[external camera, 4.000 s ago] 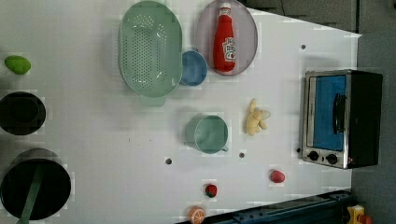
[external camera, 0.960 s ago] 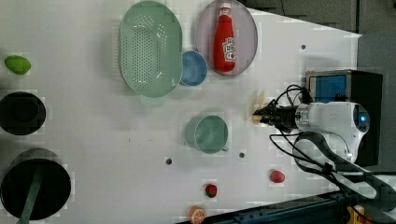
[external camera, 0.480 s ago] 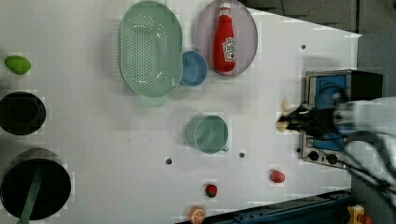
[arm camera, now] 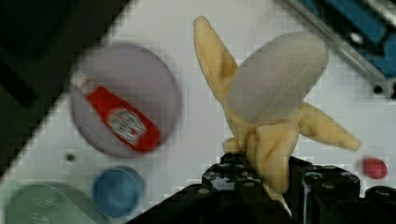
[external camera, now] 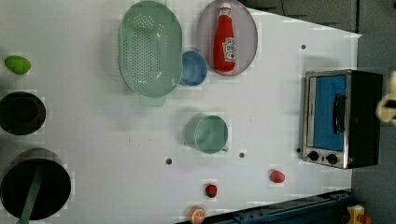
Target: Pick banana from table and place on oven.
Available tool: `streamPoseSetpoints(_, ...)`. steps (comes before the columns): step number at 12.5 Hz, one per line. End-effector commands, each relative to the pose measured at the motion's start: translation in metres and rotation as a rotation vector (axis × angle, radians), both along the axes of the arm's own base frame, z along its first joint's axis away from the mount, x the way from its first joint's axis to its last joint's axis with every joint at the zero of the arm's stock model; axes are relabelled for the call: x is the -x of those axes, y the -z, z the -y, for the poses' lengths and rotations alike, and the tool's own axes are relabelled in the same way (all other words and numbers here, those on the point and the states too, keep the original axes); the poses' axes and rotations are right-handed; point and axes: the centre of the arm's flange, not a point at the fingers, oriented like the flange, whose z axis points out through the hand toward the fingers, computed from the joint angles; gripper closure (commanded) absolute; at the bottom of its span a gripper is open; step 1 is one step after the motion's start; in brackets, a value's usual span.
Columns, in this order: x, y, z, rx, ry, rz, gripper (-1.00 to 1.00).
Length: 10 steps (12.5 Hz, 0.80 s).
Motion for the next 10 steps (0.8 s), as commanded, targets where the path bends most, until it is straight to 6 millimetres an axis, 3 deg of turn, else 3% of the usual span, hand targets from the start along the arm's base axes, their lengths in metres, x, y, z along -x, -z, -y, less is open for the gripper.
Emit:
streamPoseSetpoints(1, -0.019, 0.058, 0.04, -0.048, 0.116, -0.167, 0.62)
streamPoseSetpoints(4, -0.016, 0.076, 0.121, -0.068, 0.127, -0.191, 0.62)
streamPoseSetpoints(6, -0.007, 0.098, 0.183, -0.076, 0.1, -0.217, 0.62)
streamPoseSetpoints(10, 0.012, 0.131, 0.295, 0.001, -0.063, -0.183, 0.62)
